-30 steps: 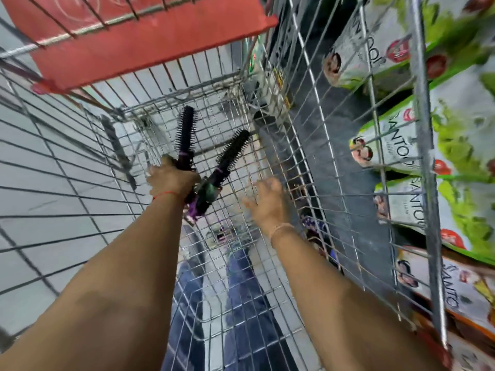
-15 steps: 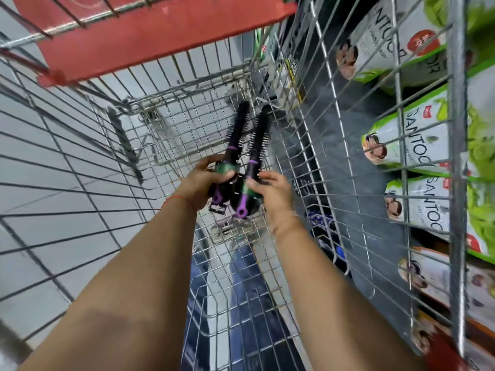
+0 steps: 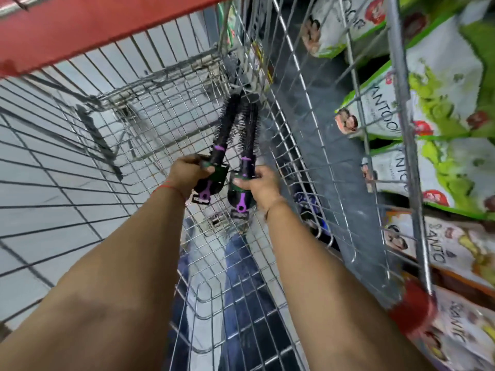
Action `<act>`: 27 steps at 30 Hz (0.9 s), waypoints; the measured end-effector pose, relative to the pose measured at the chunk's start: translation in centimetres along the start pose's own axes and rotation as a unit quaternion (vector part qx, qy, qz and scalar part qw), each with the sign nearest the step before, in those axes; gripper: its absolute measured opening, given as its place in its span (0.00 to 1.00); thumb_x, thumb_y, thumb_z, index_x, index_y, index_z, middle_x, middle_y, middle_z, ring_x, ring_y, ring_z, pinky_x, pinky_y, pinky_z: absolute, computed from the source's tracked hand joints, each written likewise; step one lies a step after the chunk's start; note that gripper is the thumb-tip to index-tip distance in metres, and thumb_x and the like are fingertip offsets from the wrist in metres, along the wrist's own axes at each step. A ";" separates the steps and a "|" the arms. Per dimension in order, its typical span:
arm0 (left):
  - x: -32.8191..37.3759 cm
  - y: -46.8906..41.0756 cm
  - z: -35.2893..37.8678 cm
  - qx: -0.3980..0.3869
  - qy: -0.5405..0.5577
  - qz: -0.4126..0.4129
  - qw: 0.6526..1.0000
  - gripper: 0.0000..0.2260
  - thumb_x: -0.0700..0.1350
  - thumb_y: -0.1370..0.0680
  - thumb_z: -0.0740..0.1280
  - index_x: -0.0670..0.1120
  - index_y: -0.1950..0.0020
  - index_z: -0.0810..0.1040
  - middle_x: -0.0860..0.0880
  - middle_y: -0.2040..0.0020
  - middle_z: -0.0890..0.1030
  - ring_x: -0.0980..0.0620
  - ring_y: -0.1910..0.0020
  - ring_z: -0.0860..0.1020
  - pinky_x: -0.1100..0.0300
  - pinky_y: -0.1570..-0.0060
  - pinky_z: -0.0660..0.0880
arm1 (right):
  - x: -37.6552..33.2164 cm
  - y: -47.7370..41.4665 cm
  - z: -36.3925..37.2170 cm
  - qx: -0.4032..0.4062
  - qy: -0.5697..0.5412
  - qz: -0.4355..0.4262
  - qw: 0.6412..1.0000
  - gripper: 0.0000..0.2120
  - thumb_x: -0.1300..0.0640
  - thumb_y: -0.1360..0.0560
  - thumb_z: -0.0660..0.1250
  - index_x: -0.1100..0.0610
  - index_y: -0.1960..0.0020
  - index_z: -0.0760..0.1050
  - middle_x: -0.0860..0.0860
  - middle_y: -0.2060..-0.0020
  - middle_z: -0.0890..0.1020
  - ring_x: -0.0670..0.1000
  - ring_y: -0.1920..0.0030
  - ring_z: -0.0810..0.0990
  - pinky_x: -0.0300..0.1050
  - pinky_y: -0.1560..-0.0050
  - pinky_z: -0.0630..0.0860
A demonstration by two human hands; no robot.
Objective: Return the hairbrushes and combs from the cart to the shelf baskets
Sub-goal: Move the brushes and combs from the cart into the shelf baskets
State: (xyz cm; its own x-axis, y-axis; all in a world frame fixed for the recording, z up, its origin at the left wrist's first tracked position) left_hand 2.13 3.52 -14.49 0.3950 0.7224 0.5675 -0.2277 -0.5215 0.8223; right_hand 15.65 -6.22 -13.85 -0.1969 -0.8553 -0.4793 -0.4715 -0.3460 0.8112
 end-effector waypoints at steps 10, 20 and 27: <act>11.0 10.8 4.0 -0.321 0.074 0.134 0.935 0.14 0.33 0.28 0.60 0.49 0.57 0.81 0.57 0.66 0.86 0.62 0.66 0.83 0.68 0.62 0.79 | -4.5 15.8 -4.7 0.275 -0.180 -0.302 0.895 0.18 0.68 0.32 0.72 0.66 0.44 0.72 0.53 0.53 0.77 0.33 0.57 0.76 0.31 0.53 0.74; 24.5 38.6 19.4 -0.592 0.042 0.253 0.764 0.06 0.38 0.28 0.66 0.43 0.62 0.82 0.52 0.69 0.86 0.57 0.68 0.84 0.63 0.62 0.81 | -7.7 39.4 -22.3 0.496 -0.399 -0.488 0.598 0.29 0.74 0.34 0.71 0.51 0.43 0.64 0.45 0.48 0.74 0.29 0.52 0.75 0.26 0.46 0.72; 25.8 43.0 30.5 -0.467 -0.146 0.321 0.811 0.08 0.39 0.23 0.63 0.39 0.57 0.81 0.49 0.64 0.86 0.63 0.82 0.76 0.69 0.74 0.76 | -4.2 44.0 -36.6 0.590 -0.461 -0.371 0.550 0.11 0.72 0.29 0.67 0.59 0.51 0.70 0.48 0.66 0.74 0.35 0.70 0.75 0.29 0.63 0.71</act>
State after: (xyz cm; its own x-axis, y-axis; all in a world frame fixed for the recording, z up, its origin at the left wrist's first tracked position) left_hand 29.66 -14.12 34.28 0.0909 0.2297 0.9690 -0.9907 -0.0776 0.1113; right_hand 27.21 -32.00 36.10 0.3296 0.0989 -0.9389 -0.8388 0.4871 -0.2431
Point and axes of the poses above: each hand's wrist, its own y-axis away from the middle knuckle, its own z-axis out of the palm, x = y × z, the point moved 4 cm from there along -y, towards the middle knuckle
